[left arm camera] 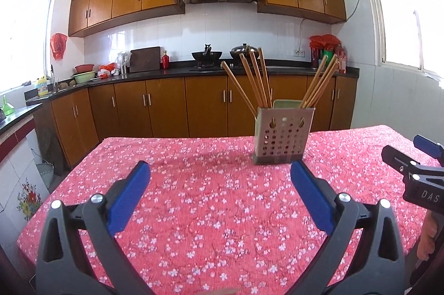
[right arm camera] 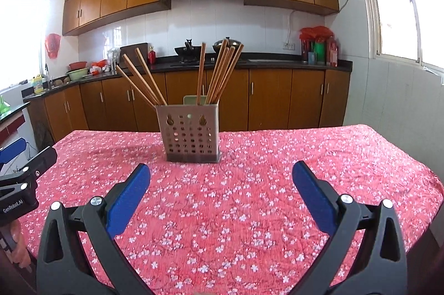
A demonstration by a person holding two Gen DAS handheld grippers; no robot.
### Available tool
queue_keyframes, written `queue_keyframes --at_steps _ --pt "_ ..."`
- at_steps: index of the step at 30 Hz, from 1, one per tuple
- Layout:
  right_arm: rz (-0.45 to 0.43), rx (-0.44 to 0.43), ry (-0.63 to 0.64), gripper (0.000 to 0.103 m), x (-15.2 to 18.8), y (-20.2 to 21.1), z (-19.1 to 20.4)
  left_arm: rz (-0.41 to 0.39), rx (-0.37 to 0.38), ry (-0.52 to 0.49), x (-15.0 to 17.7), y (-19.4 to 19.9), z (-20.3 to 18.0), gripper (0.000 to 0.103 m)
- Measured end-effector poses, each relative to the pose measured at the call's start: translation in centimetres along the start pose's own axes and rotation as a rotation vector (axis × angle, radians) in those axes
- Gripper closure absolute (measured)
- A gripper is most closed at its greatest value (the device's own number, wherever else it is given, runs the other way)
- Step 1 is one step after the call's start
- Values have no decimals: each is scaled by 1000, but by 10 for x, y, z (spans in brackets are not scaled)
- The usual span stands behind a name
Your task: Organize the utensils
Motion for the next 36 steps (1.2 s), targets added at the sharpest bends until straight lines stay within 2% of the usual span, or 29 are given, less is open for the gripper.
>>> queue_keyframes --at_steps 16,36 --pt "55 -13 -25 2 10 -7 -7 42 16 -9 4 -6 -8 4" --pt "58 -17 -32 2 8 -6 -12 44 21 -2 2 -7 -9 4"
Point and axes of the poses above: each gripper's, at about its wrist camera, not at the fingertips, and y roughly against the way its jaws point, z to its left, x to its underside, the point moved 2 cm from there along -y, roughly the way its jaws point, and after that the axes turned 15 degrees about z, right-handed, at the moved point
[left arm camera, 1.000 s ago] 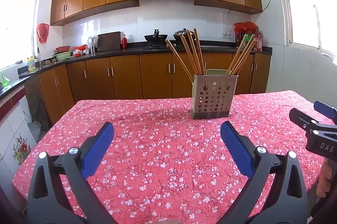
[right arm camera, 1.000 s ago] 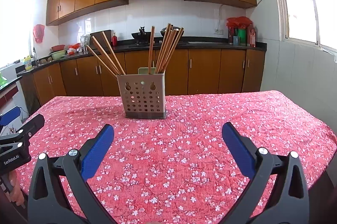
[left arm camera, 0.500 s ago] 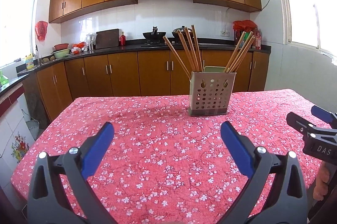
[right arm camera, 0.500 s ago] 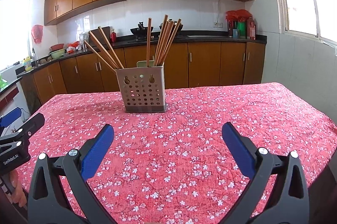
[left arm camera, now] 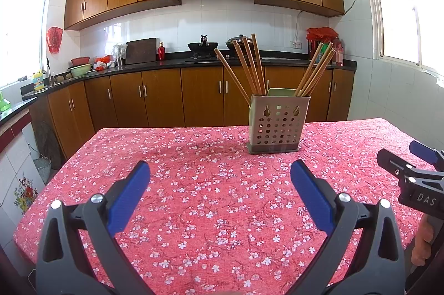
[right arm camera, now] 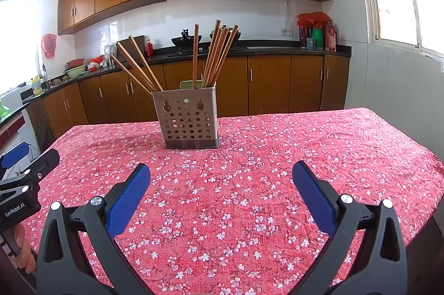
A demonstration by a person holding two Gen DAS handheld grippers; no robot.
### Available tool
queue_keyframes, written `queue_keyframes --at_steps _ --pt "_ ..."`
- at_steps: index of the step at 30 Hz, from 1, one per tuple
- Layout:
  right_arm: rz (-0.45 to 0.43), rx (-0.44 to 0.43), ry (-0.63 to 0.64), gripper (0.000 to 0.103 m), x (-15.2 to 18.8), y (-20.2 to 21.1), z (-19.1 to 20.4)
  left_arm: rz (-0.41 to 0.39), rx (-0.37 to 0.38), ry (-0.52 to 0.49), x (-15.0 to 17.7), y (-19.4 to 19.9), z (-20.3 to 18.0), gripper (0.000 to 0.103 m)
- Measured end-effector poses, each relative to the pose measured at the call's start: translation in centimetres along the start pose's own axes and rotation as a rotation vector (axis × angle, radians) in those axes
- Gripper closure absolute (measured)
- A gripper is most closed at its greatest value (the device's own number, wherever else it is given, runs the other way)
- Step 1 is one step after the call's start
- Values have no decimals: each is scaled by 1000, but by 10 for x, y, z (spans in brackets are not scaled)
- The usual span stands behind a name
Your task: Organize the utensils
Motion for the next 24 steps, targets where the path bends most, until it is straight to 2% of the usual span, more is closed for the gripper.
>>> queue_keyframes --at_steps 24 --pt "0 -1 0 2 0 1 -1 5 3 4 0 -2 -1 4"
Point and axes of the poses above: each gripper's, at about its wrist camera, not at the fingertips, and y roughly against the way its jaws point, z to its left, x to its underside, the point moved 2 cm from there along -y, roughly the way its jaws point, and after that the axes turned 15 degrees about z, right-handed, at the moved point
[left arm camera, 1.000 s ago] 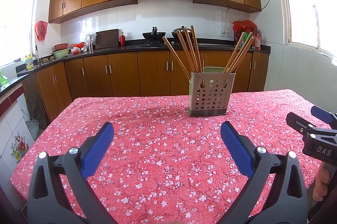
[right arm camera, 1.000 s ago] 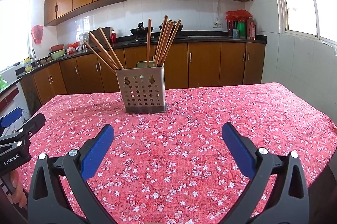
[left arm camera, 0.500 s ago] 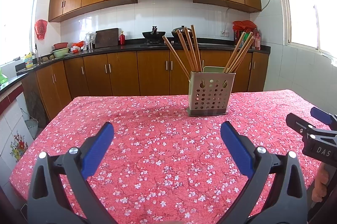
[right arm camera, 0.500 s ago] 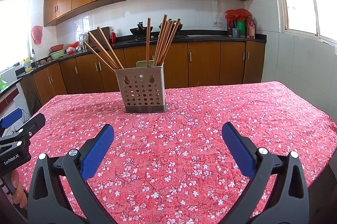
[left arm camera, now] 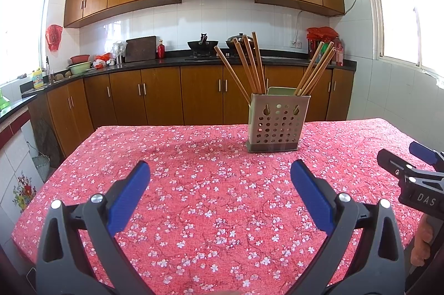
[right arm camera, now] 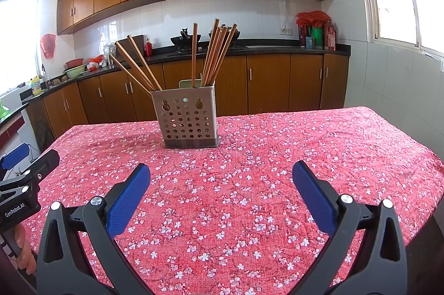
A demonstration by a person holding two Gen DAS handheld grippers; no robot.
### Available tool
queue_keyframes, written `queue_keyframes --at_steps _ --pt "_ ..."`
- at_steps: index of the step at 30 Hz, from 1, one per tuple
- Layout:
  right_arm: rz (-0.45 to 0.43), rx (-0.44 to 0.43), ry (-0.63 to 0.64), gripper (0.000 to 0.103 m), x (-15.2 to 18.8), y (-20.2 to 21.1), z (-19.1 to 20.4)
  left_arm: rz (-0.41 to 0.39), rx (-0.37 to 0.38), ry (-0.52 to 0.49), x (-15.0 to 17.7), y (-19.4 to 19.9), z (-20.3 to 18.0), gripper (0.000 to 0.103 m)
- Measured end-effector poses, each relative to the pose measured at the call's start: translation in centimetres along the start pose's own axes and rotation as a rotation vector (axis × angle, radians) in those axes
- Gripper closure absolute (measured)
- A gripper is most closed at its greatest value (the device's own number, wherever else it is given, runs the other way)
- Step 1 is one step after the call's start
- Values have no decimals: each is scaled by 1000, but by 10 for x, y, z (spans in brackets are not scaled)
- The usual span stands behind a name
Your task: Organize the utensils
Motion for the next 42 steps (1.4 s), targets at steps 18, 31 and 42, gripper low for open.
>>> queue_keyframes --at_steps 18,31,42 --pt "0 0 -1 2 0 0 0 5 3 14 3 -4 -2 4" --pt "0 0 -2 2 -1 0 -1 6 3 14 3 -5 -4 4" --pt "1 0 -2 2 -1 0 0 9 3 17 3 -6 -4 4"
Point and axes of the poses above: each gripper's, at about its wrist camera, not at the fingertips, and y roughly against the way its jaws point, z to its left, x to its underside, the point moved 2 cm from there along -y, roughly the way its jaws point, and after that the axes turned 15 degrees about z, right-handed, at the moved point
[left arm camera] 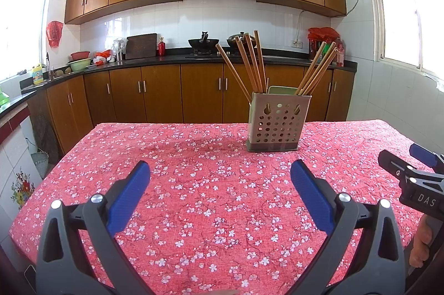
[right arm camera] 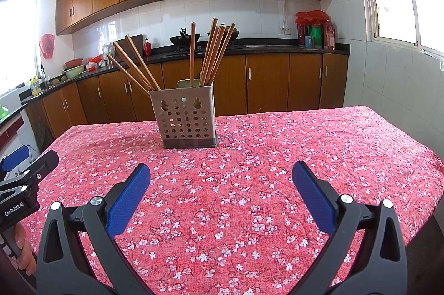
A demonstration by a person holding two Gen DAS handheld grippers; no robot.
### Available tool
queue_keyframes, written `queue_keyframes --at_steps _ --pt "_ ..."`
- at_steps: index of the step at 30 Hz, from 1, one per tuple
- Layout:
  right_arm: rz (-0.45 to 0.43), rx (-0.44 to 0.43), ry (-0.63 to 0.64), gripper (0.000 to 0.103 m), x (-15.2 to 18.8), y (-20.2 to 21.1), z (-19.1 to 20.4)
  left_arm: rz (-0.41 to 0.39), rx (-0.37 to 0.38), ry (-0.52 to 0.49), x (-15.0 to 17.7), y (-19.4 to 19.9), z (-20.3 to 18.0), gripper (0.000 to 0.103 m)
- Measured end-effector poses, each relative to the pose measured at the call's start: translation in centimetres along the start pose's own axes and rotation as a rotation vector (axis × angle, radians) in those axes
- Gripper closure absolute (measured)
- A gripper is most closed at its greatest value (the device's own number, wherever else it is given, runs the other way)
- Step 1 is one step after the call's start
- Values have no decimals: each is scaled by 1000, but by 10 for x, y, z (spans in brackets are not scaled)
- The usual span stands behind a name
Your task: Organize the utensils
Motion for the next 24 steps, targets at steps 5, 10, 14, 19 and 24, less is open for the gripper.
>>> queue_keyframes --at_steps 5,10,14,19,24 --pt "0 0 0 2 0 0 0 1 1 0 1 0 -1 4" --pt "0 0 -1 2 0 0 0 2 0 0 0 0 -1 4" --pt "2 -1 -3 2 0 0 -1 -1 -6 -1 1 0 -2 4" --pt "5 -2 -10 2 2 0 -2 8 -3 1 2 -2 0 4" --pt "6 -3 -11 2 2 -1 -2 15 5 4 3 -3 1 4"
Point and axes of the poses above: each gripper's, at about its wrist camera, not at the fingertips, and y roughly against the way its jaws point, z to its left, x to its underside, the point moved 2 cm from there along -y, roughly the way its jaws point, and after that the axes turned 15 degrees about z, right-handed, at the moved point
